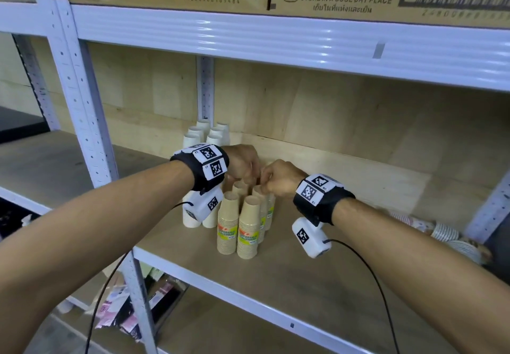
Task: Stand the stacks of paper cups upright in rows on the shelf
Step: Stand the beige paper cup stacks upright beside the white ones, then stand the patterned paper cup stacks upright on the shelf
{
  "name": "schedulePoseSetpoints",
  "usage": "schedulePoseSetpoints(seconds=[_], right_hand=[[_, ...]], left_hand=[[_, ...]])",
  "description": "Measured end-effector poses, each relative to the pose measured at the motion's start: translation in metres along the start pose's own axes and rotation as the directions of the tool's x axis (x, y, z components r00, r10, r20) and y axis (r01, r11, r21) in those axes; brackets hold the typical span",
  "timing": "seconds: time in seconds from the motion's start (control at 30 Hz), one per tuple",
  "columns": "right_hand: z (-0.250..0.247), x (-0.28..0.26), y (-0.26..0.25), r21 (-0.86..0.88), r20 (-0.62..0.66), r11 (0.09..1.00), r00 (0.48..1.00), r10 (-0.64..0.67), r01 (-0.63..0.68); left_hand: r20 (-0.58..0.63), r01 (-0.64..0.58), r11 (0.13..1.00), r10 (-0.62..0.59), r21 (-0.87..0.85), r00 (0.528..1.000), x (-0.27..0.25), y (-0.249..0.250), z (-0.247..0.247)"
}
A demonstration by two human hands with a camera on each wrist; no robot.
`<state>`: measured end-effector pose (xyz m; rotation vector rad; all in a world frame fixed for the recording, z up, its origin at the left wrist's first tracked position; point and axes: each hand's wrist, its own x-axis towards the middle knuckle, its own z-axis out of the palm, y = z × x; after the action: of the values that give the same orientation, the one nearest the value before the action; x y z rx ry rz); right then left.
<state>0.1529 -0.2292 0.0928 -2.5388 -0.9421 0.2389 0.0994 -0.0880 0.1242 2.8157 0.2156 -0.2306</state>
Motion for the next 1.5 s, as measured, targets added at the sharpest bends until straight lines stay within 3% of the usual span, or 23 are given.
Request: schedulePoseSetpoints(seconds=[0.23, 0.43, 0.83, 1.1, 1.23, 1.37, 1.5], right_hand=[[-0.024, -0.016, 0.048, -0.023, -0.111, 0.994, 0.988, 0.106, -0.109], [-0.047, -0.041, 0.105, 0.001, -0.199, 0.963, 0.944, 0.265, -0.27], [-0.09, -0.122, 0.227, -0.015, -0.34, 0.808, 0.763, 0.55, -0.589], [-0.07, -0.168, 0.296, 0.103, -0.326, 0.691, 0.632, 0.703, -0.716], [-0.056, -0.181, 0.322, 0.199, -0.323, 0.666, 0.594, 0.737, -0.719], [-0.047, -0.185, 0.336, 0.24, -0.316, 0.587, 0.509, 0.8, -0.773], [-0.038, -0.186, 0.347, 0.266, -0.245, 0.543, 0.489, 0.837, -0.796]], left_hand=[[-0.059, -0.107, 0.993, 0.11, 0.054, 0.992, 0.025, 0.047, -0.002], [-0.038, -0.233, 0.971, 0.235, 0.054, 0.971, 0.047, 0.101, 0.015], [0.009, -0.433, 0.901, 0.433, -0.021, 0.901, 0.085, 0.2, 0.085], [0.052, -0.45, 0.888, 0.456, -0.095, 0.889, 0.103, 0.251, 0.133], [0.066, -0.43, 0.894, 0.44, -0.122, 0.896, 0.112, 0.269, 0.155], [0.096, -0.396, 0.905, 0.412, -0.155, 0.906, 0.124, 0.282, 0.176], [0.149, -0.37, 0.913, 0.395, -0.17, 0.906, 0.134, 0.292, 0.191]])
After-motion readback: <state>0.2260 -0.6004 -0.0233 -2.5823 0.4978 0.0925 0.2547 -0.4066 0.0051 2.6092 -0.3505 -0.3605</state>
